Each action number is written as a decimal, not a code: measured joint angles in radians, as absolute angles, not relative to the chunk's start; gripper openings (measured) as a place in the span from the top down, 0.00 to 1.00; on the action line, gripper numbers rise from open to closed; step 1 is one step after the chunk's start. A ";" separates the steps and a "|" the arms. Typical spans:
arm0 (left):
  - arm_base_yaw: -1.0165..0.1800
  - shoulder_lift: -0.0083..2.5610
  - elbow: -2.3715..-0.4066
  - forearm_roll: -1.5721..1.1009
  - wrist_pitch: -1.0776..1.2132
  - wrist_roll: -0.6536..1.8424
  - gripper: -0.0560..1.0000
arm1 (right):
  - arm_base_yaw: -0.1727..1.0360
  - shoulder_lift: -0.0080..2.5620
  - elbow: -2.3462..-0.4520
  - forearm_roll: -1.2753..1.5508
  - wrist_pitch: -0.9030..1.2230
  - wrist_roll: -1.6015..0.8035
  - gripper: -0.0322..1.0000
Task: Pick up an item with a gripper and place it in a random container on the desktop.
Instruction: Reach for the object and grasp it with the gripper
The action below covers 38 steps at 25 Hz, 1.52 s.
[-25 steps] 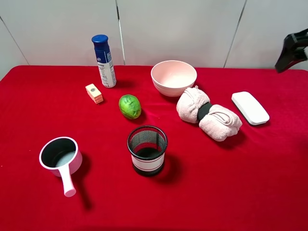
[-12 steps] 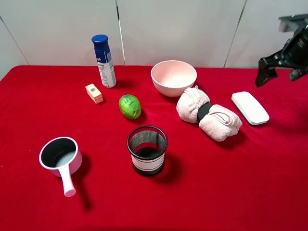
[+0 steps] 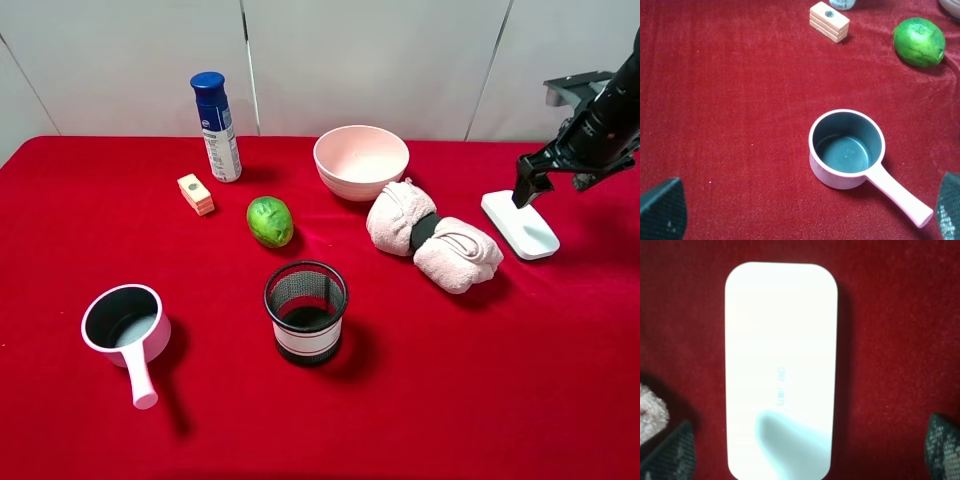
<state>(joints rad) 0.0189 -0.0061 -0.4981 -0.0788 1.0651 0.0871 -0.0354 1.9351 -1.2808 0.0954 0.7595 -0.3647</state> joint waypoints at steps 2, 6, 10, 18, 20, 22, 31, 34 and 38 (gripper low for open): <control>0.019 -0.006 -0.498 -0.079 1.065 0.087 0.01 | -0.035 1.955 -1.282 0.103 0.753 -0.373 0.30; 0.019 -0.006 -0.498 -0.079 1.065 0.087 0.01 | -0.035 1.985 -1.283 0.120 0.736 -0.380 0.30; 0.019 -0.006 -0.498 -0.079 1.065 0.087 0.01 | -0.035 2.012 -1.283 0.134 0.720 -0.384 0.30; 0.019 -0.006 -0.498 -0.079 1.065 0.087 0.01 | -0.035 2.069 -1.283 0.144 0.704 -0.387 0.30; 0.019 -0.006 -0.498 -0.079 1.065 0.087 0.01 | -0.035 2.079 -1.283 0.147 0.694 -0.387 0.30; 0.019 -0.006 -0.498 -0.079 1.065 0.087 0.01 | -0.035 2.088 -1.283 0.151 0.685 -0.387 0.30; 0.019 -0.006 -0.498 -0.079 1.065 0.087 0.01 | -0.035 2.115 -1.283 0.159 0.683 -0.387 0.30; 0.019 -0.006 -0.498 -0.079 1.065 0.087 0.01 | -0.035 2.115 -1.283 0.159 0.686 -0.372 0.33; 0.019 -0.006 -0.498 -0.079 1.065 0.087 0.01 | -0.035 2.115 -1.283 0.161 0.692 -0.365 0.53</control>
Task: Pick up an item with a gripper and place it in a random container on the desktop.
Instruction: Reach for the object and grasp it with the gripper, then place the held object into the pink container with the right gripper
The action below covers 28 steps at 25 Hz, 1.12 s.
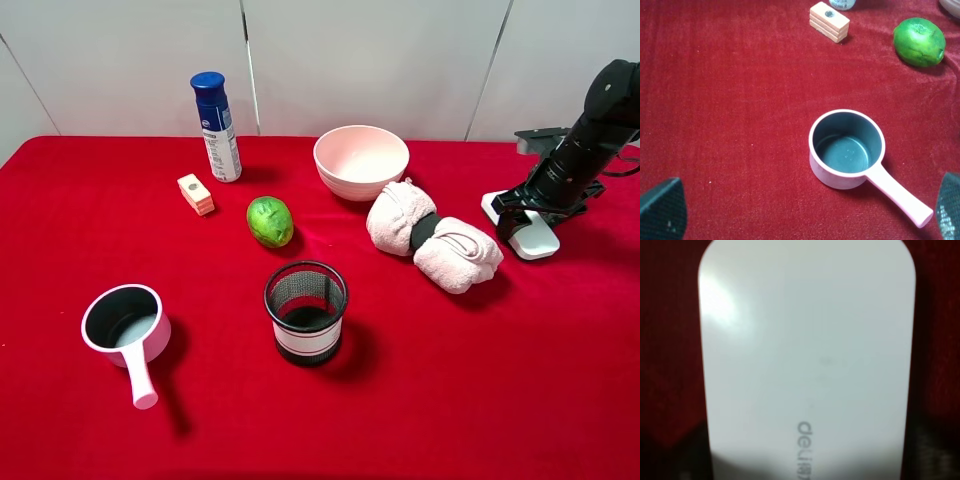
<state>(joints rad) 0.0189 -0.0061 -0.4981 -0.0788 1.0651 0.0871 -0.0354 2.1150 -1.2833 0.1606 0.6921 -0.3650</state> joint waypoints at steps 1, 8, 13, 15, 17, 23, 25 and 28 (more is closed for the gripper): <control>0.019 -0.006 -0.498 -0.079 1.065 0.087 0.01 | -0.035 2.115 -1.284 0.161 0.693 -0.365 0.52; 0.019 -0.006 -0.498 -0.079 1.065 0.087 0.01 | -0.035 2.115 -1.284 0.154 0.707 -0.365 0.52; 0.019 -0.006 -0.498 -0.079 1.065 0.087 0.01 | -0.035 2.105 -1.284 0.149 0.713 -0.365 0.52; 0.019 -0.006 -0.498 -0.079 1.065 0.087 0.01 | -0.035 2.094 -1.284 0.147 0.717 -0.365 0.52; 0.019 -0.006 -0.498 -0.079 1.065 0.087 0.01 | -0.035 2.084 -1.284 0.147 0.724 -0.365 0.52; 0.019 -0.006 -0.498 -0.079 1.065 0.087 0.01 | -0.035 2.054 -1.284 0.143 0.756 -0.364 0.52; 0.019 -0.006 -0.498 -0.079 1.065 0.087 0.01 | -0.035 2.040 -1.284 0.143 0.767 -0.361 0.52; 0.019 -0.006 -0.498 -0.079 1.065 0.087 0.01 | -0.035 2.016 -1.284 0.143 0.782 -0.360 0.52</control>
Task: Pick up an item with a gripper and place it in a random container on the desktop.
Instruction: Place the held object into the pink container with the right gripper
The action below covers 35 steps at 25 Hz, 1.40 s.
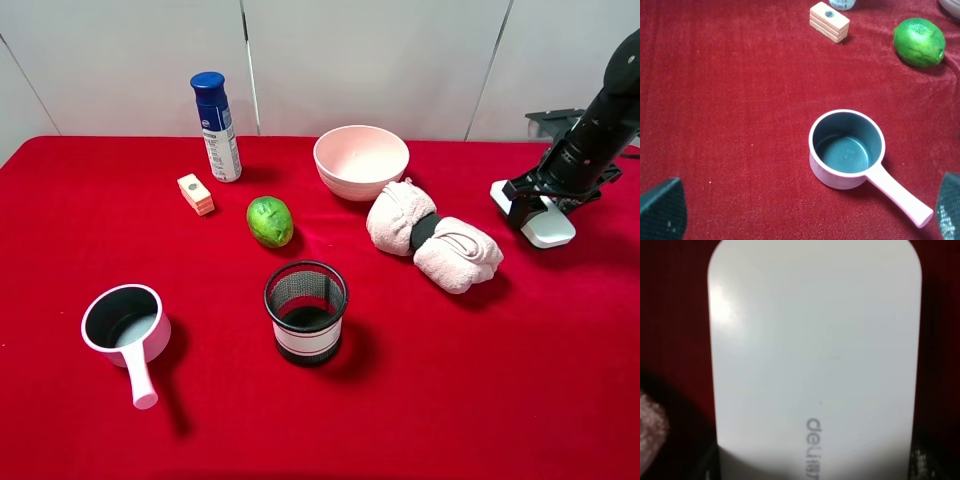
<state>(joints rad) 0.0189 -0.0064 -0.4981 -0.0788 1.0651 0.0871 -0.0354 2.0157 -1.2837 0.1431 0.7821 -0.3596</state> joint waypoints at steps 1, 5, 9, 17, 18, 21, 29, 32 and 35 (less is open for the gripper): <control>0.019 -0.006 -0.498 -0.079 1.065 0.087 0.01 | -0.035 2.007 -1.284 0.143 0.791 -0.357 0.52; 0.019 -0.006 -0.498 -0.079 1.065 0.087 0.01 | -0.035 1.975 -1.284 0.143 0.831 -0.338 0.52; 0.019 -0.006 -0.498 -0.079 1.065 0.087 0.01 | -0.035 1.943 -1.284 0.147 0.870 -0.330 0.52; 0.019 -0.006 -0.498 -0.079 1.065 0.087 0.01 | -0.035 1.869 -1.284 0.175 0.962 -0.308 0.52; 0.019 -0.006 -0.498 -0.079 1.065 0.087 0.01 | -0.034 1.863 -1.284 0.178 0.975 -0.308 0.52; 0.019 -0.006 -0.498 -0.079 1.065 0.087 0.01 | -0.011 1.837 -1.284 0.175 1.000 -0.296 0.52; 0.019 -0.006 -0.498 -0.079 1.065 0.087 0.01 | 0.131 1.805 -1.284 0.143 1.016 -0.186 0.52; 0.019 -0.006 -0.498 -0.079 1.065 0.087 0.01 | 0.192 1.805 -1.308 0.141 1.025 -0.146 0.52; 0.019 -0.006 -0.498 -0.079 1.065 0.087 0.01 | 0.248 1.805 -1.360 0.132 1.032 -0.100 0.52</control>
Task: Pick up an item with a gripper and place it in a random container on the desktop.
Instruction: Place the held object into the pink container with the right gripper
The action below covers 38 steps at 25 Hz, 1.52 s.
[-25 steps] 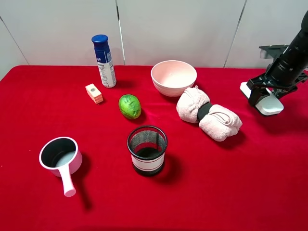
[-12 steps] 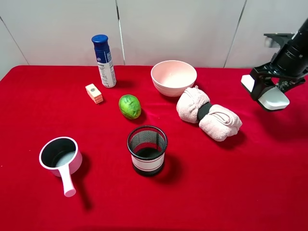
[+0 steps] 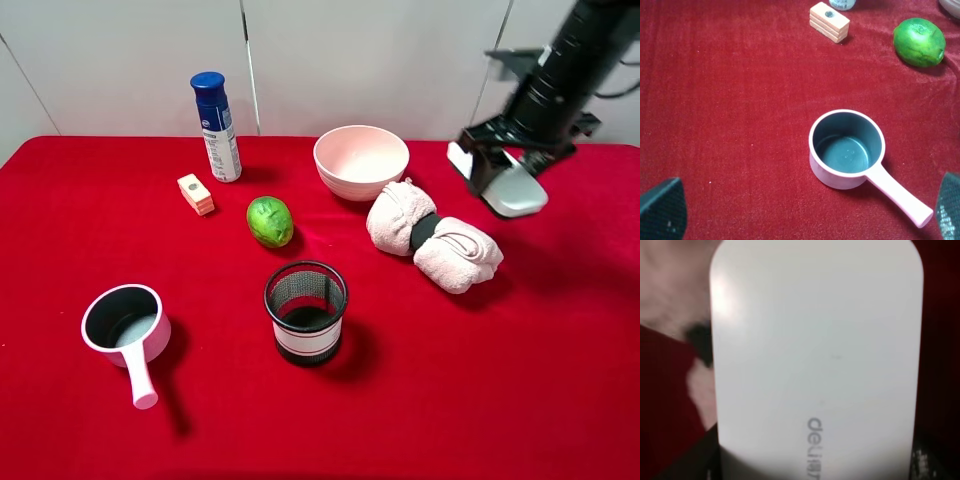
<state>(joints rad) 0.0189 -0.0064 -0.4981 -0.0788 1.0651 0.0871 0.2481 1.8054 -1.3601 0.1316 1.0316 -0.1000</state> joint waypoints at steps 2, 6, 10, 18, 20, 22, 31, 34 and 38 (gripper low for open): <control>0.019 -0.006 -0.498 -0.079 1.065 0.087 0.01 | 0.280 1.805 -1.400 0.116 1.036 -0.070 0.52; 0.019 -0.006 -0.498 -0.079 1.065 0.087 0.01 | 0.337 1.823 -1.508 0.077 1.087 -0.020 0.52; 0.019 -0.006 -0.498 -0.079 1.065 0.087 0.01 | 0.376 1.894 -1.649 0.061 1.151 0.005 0.52; 0.019 -0.006 -0.498 -0.079 1.065 0.087 0.01 | 0.436 2.067 -1.888 0.060 1.183 0.010 0.52; 0.019 -0.006 -0.498 -0.079 1.065 0.087 0.01 | 0.444 2.104 -1.933 0.062 1.183 0.010 0.52; 0.019 -0.006 -0.498 -0.079 1.065 0.087 0.01 | 0.450 2.140 -1.976 0.065 1.181 0.010 0.52; 0.019 -0.006 -0.498 -0.079 1.065 0.087 0.01 | 0.464 2.221 -2.024 0.083 1.089 0.013 0.52; 0.019 -0.006 -0.498 -0.079 1.065 0.087 0.01 | 0.464 2.241 -2.026 0.083 1.043 0.013 0.52; 0.019 -0.006 -0.498 -0.079 1.065 0.087 0.01 | 0.464 2.263 -2.026 0.083 0.997 0.013 0.52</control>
<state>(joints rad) 0.0189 -0.0064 -0.4981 -0.0788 1.0651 0.0871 0.4644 2.2627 -2.0264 0.0828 0.9972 0.0129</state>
